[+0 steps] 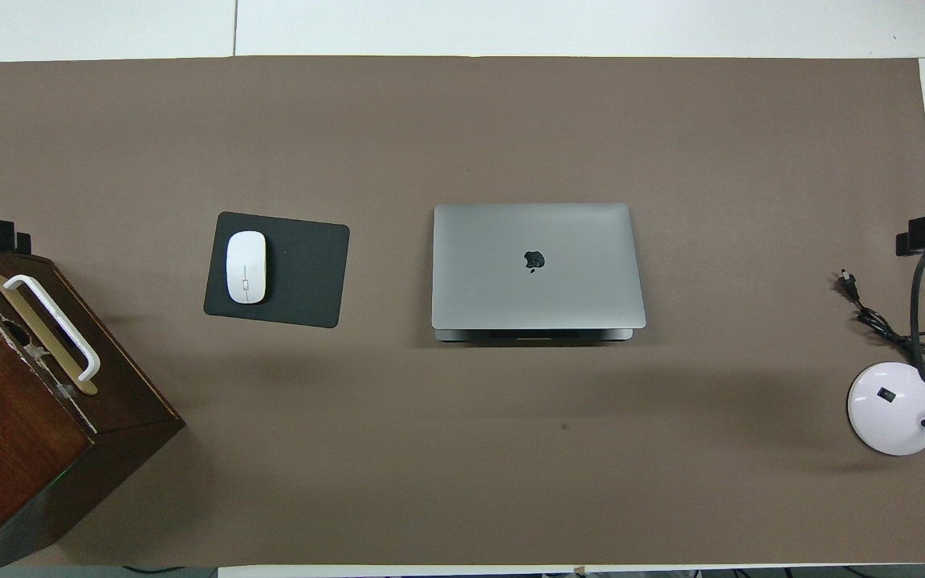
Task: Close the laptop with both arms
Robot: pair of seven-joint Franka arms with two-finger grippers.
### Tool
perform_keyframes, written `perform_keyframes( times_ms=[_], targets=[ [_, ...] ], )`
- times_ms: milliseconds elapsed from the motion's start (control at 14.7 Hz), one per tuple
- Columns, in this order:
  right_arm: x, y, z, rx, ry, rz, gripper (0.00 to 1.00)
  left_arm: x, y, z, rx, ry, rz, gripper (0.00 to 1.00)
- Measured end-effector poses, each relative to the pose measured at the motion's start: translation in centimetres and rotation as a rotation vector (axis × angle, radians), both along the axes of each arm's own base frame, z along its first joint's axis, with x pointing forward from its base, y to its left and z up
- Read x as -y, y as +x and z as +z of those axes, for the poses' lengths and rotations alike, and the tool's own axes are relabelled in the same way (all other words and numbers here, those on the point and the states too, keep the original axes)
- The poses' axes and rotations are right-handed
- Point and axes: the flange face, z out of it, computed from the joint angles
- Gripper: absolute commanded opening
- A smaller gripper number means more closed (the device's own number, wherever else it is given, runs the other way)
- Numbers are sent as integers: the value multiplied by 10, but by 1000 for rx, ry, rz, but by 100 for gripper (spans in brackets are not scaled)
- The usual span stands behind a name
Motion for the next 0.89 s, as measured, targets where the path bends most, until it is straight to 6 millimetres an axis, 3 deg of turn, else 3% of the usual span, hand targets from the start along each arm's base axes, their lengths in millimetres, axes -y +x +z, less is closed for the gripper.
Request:
perform_keyframes(
  times_ms=[341, 887],
  targets=[
    [-1, 0, 0, -1, 0, 1, 100, 0, 1, 1, -33, 4, 13, 100],
    [-2, 0, -1, -3, 0, 3, 100, 16, 0, 1, -50, 4, 3, 100]
  ],
)
